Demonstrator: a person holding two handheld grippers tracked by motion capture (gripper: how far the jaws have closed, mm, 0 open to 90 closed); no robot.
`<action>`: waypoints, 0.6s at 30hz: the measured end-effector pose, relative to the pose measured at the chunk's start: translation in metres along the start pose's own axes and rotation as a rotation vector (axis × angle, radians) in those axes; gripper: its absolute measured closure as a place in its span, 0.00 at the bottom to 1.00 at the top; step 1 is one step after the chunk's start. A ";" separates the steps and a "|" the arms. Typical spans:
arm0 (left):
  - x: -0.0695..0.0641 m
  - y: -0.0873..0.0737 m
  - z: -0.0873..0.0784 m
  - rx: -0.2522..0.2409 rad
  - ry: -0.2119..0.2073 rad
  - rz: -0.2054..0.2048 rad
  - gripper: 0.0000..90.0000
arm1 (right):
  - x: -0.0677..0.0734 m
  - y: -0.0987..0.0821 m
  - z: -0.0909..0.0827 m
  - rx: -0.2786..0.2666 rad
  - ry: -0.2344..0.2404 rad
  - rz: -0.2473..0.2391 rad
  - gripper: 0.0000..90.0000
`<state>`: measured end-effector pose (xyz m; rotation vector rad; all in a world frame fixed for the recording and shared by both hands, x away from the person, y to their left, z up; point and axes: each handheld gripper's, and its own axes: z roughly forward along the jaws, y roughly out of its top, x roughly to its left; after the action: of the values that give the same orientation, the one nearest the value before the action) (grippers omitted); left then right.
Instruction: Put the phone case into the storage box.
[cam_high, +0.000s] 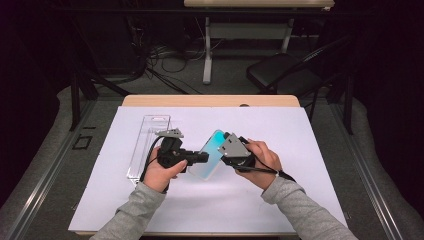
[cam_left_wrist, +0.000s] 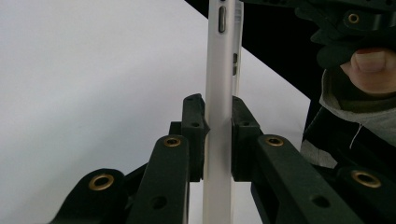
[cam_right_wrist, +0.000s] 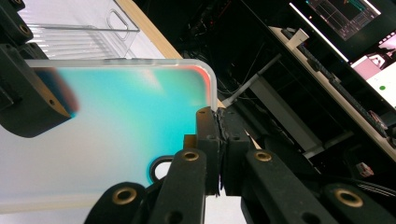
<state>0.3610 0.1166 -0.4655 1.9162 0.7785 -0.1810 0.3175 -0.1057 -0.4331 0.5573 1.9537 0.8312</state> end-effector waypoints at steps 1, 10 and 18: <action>0.000 0.000 0.000 0.000 -0.004 -0.010 0.89 | 0.000 0.000 0.000 0.000 0.000 0.000 0.99; 0.000 0.000 0.000 0.008 -0.011 -0.022 0.90 | 0.001 0.000 0.001 -0.001 0.003 -0.002 0.99; 0.000 0.000 -0.001 0.016 -0.005 -0.018 0.90 | 0.001 0.000 0.001 -0.001 0.004 0.000 0.99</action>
<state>0.3607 0.1171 -0.4648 1.9234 0.7928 -0.2033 0.3178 -0.1053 -0.4341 0.5555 1.9572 0.8343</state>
